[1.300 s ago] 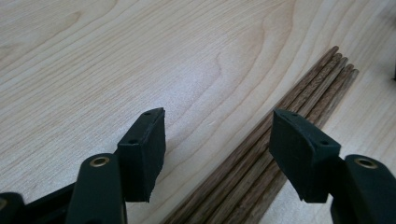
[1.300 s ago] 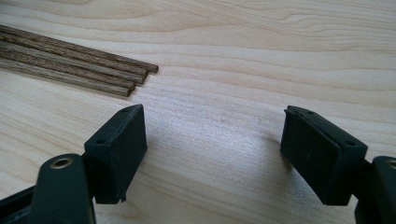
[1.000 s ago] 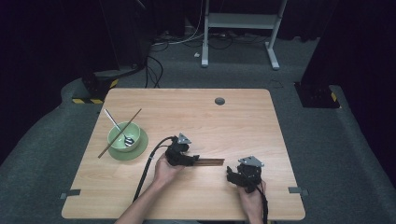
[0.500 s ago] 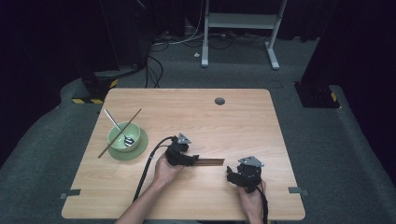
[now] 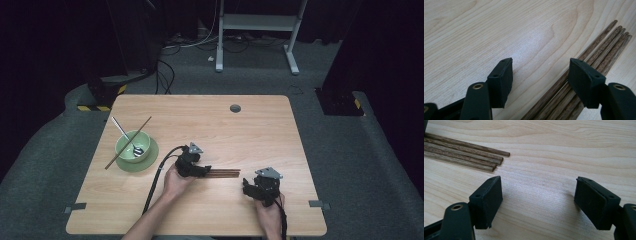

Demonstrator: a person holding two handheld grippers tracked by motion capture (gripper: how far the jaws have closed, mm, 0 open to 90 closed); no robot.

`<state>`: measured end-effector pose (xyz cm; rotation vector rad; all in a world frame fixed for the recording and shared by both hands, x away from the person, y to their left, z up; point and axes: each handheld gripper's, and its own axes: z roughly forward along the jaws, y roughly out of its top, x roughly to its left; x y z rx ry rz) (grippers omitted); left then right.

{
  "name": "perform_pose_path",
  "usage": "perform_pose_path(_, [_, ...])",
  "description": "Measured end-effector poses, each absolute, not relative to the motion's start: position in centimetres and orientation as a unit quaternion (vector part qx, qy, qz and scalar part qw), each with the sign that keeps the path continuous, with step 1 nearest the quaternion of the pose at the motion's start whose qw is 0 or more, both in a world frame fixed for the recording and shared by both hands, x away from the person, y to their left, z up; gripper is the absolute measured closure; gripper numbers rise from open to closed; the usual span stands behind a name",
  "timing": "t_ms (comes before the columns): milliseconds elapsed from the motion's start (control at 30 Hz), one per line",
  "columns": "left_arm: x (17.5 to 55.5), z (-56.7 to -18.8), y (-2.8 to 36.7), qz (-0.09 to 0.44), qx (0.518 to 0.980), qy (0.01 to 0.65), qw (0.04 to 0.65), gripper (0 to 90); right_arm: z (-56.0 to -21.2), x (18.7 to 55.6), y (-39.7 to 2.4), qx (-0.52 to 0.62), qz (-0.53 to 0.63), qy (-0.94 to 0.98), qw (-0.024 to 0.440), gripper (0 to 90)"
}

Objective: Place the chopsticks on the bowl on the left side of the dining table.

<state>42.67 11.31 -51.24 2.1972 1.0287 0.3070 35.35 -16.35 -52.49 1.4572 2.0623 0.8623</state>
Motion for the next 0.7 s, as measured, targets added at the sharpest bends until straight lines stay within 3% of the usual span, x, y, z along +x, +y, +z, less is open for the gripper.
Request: perform_pose_path(700, [42.84, -51.26, 11.48, 0.132, 0.845, 0.397, 0.332, 39.1, -52.49, 35.35, -16.34, 0.531, 0.314, 0.751, 0.234, 21.8])
